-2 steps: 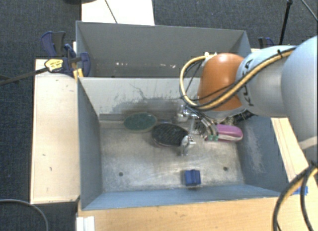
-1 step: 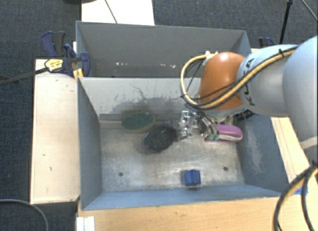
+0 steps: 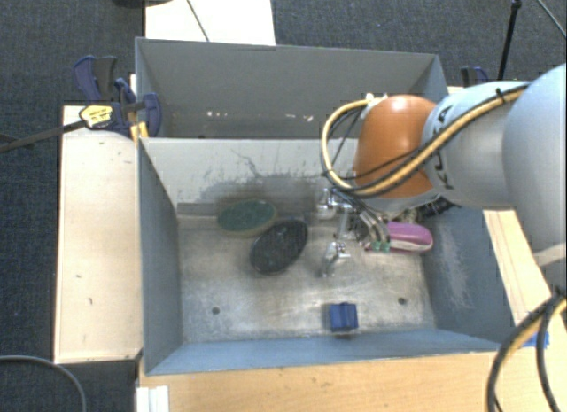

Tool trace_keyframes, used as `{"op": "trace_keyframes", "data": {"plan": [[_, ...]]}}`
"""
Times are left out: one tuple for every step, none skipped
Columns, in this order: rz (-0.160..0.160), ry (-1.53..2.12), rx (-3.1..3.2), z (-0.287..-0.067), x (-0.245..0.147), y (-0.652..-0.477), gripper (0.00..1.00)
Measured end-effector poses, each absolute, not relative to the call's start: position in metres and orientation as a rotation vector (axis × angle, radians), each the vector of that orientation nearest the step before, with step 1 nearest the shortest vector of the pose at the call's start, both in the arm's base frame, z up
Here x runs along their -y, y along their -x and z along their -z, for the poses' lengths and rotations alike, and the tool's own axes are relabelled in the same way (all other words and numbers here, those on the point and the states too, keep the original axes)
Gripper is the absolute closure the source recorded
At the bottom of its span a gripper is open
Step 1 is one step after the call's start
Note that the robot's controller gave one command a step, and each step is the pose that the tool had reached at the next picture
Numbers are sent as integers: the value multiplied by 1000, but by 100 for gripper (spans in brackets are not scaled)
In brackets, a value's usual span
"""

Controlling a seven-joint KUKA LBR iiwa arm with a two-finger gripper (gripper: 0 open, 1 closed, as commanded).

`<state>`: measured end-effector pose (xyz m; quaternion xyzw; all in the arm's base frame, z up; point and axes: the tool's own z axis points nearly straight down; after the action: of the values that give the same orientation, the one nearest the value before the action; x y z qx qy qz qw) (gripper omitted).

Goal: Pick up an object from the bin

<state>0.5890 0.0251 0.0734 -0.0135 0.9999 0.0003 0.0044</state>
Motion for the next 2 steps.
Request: {"op": "trace_keyframes", "data": {"plan": [[-2, 427, -3101, -74, -1, -587, 0], [2, 666, -3053, -74, 14, -554, 0]]}}
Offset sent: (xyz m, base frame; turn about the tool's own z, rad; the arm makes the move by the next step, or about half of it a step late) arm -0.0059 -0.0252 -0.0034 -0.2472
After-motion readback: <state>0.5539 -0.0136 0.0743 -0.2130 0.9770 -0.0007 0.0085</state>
